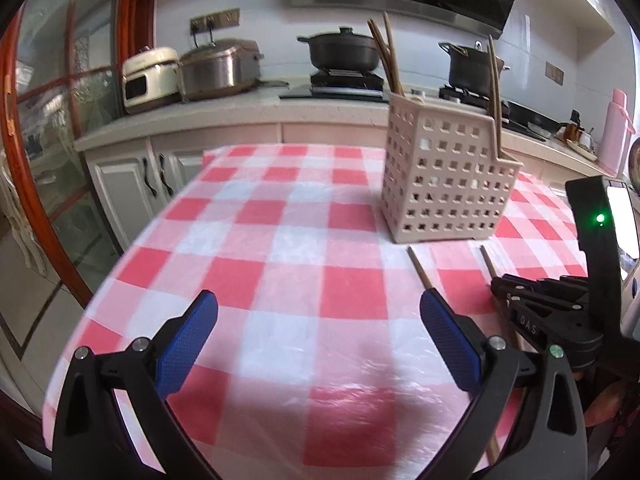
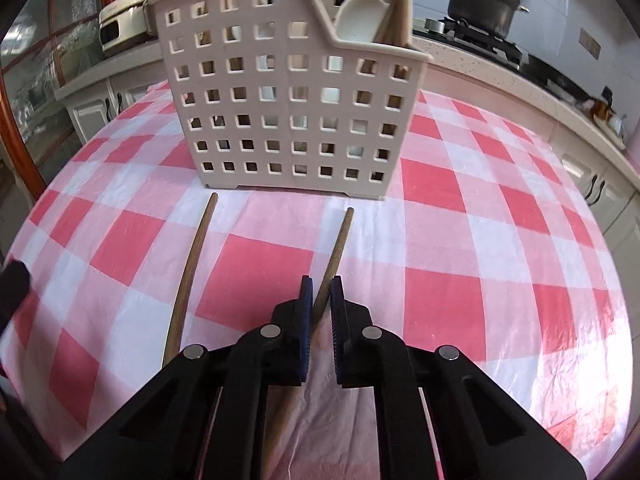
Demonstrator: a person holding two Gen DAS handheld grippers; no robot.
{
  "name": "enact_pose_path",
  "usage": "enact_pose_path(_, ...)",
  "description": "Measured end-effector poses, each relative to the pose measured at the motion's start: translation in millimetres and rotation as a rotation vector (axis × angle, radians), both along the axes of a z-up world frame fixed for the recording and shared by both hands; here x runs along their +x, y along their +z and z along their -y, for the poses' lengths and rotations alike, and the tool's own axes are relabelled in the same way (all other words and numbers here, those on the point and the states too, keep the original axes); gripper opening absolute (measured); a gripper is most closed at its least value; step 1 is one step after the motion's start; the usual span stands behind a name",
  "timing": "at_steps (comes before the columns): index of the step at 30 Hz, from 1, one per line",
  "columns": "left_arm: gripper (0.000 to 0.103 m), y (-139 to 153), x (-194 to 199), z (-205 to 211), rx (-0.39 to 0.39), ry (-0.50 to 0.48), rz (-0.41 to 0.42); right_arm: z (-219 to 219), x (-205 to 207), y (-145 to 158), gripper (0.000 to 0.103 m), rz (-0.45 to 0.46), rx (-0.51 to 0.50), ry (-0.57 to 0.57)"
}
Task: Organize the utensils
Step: 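Move both tools down to the last brown chopsticks on the cloth, then close the right tool on one chopstick while the left tool closes on another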
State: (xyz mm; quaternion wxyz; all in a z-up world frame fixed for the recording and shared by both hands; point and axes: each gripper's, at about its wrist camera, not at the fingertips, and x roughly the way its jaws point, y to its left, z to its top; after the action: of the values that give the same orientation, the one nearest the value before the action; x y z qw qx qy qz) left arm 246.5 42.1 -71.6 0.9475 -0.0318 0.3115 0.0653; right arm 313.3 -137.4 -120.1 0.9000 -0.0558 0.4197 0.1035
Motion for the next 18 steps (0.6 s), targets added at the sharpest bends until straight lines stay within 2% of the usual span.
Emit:
enact_pose_path(6, 0.096, -10.8, 20.3, 19.6, -0.044, -0.060, -0.091, 30.5, -9.3, 9.0, 0.007, 0.027, 0.093, -0.032)
enact_pose_path(10, 0.080, -21.6, 44.5, 41.9, -0.059, -0.092, -0.165, 41.8, -15.8, 12.8, 0.007, 0.043, 0.120, -0.035)
enact_pose_path(14, 0.070, -33.0, 64.4, 61.2, -0.059, -0.101, -0.219, 55.3, -19.5, 14.7, 0.007, 0.051, 0.150, -0.040)
enact_pose_path(17, 0.059, -39.1, 73.8, 68.6, -0.049, -0.094, -0.245, 59.8, -21.9, 15.4, 0.007, 0.054, 0.165, -0.032)
enact_pose_path(18, 0.052, -41.6, 77.7, 71.0, -0.045, -0.095, -0.258, 60.7, -22.4, 15.5, 0.007, 0.056, 0.168, -0.030)
